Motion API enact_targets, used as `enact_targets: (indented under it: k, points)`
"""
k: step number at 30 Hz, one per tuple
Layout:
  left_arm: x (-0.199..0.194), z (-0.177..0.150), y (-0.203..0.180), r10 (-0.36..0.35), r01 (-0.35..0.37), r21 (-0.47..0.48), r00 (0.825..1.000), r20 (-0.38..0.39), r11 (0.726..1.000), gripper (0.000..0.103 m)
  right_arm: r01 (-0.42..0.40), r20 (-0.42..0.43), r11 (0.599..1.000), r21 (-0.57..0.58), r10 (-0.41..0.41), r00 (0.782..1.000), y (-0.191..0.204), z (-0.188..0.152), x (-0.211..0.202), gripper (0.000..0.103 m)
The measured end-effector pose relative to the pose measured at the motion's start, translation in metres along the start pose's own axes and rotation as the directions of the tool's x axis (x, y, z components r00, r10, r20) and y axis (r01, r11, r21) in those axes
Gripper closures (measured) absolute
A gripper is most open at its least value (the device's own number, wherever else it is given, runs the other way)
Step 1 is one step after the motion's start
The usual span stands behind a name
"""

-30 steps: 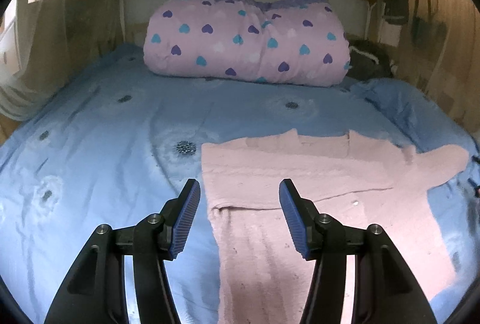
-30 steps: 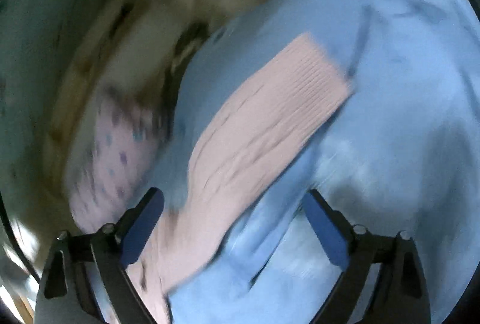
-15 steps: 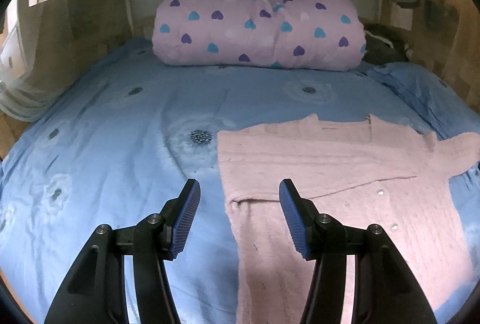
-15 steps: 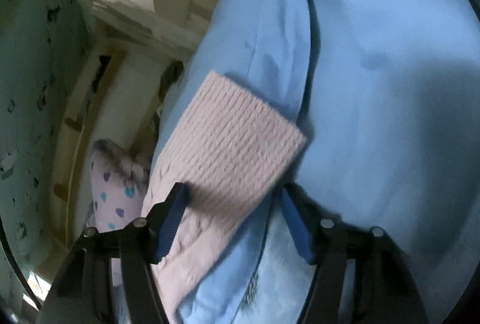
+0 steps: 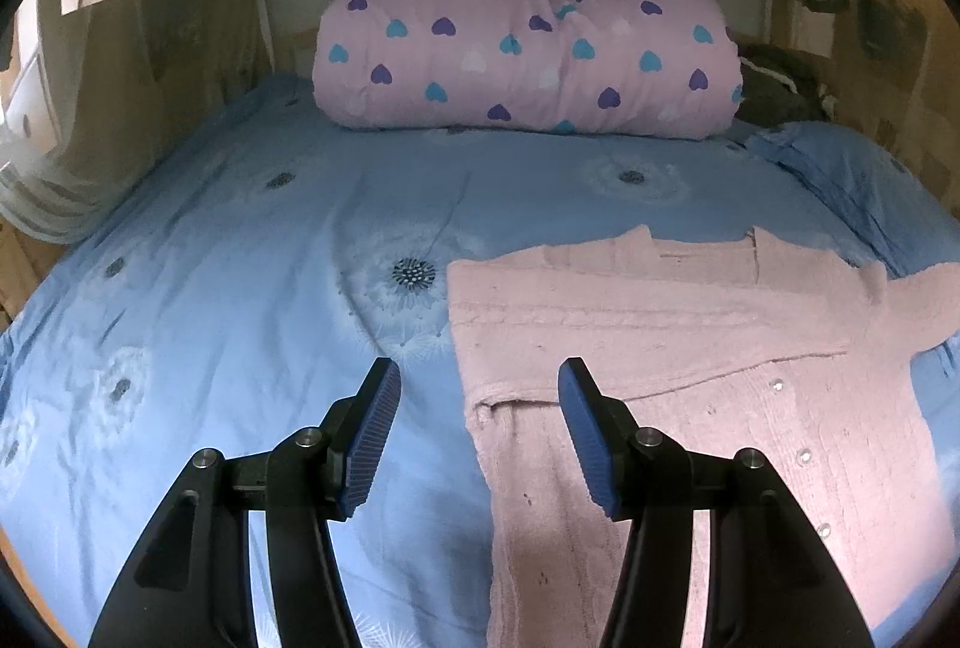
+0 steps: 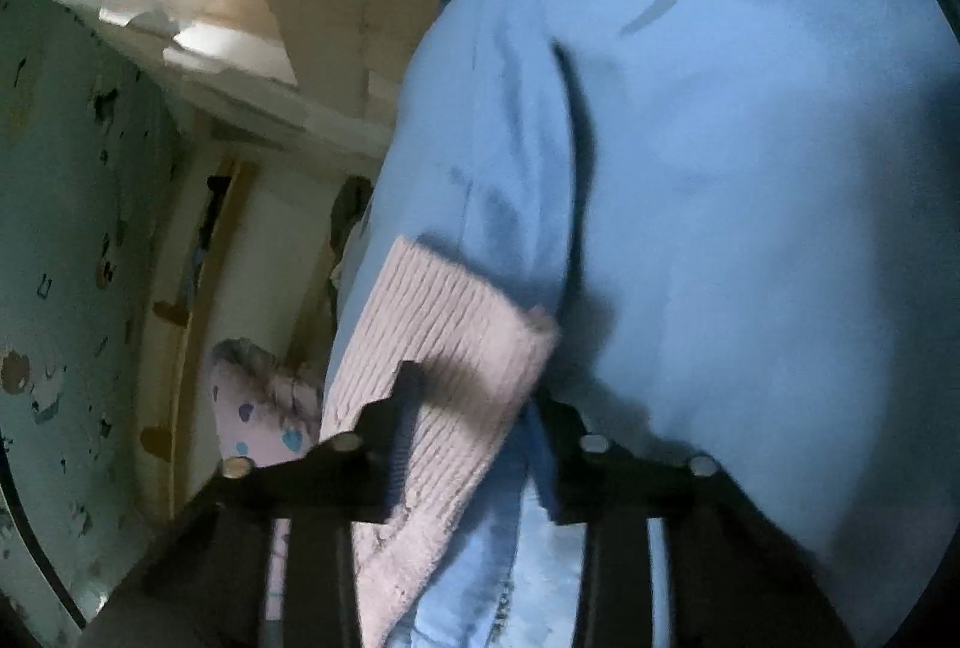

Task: Fold small clothes
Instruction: 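Close the right gripper on the cuff of the other sleeve, then lift the cuff with the right gripper and lay the sleeve across the body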

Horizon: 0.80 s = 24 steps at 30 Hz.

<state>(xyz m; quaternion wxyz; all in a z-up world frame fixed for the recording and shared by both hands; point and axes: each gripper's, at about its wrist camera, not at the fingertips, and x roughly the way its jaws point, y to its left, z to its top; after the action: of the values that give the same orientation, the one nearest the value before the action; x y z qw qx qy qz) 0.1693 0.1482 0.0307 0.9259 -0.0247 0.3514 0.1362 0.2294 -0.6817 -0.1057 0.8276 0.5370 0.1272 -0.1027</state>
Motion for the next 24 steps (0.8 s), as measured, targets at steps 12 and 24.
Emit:
enact_targets:
  k: [12,24]
  points:
    - [0.009,-0.002,-0.003,0.024,-0.023,0.028,0.999,-0.022,0.999,0.054,-0.003,-0.027,1.0,-0.011,0.002,1.0,0.005,0.003,0.006,0.078]
    - [0.008,-0.004,-0.01,0.023,-0.022,0.051,0.999,-0.024,0.998,0.054,0.01,0.008,0.998,-0.054,-0.01,1.0,0.046,0.015,-0.002,0.096]
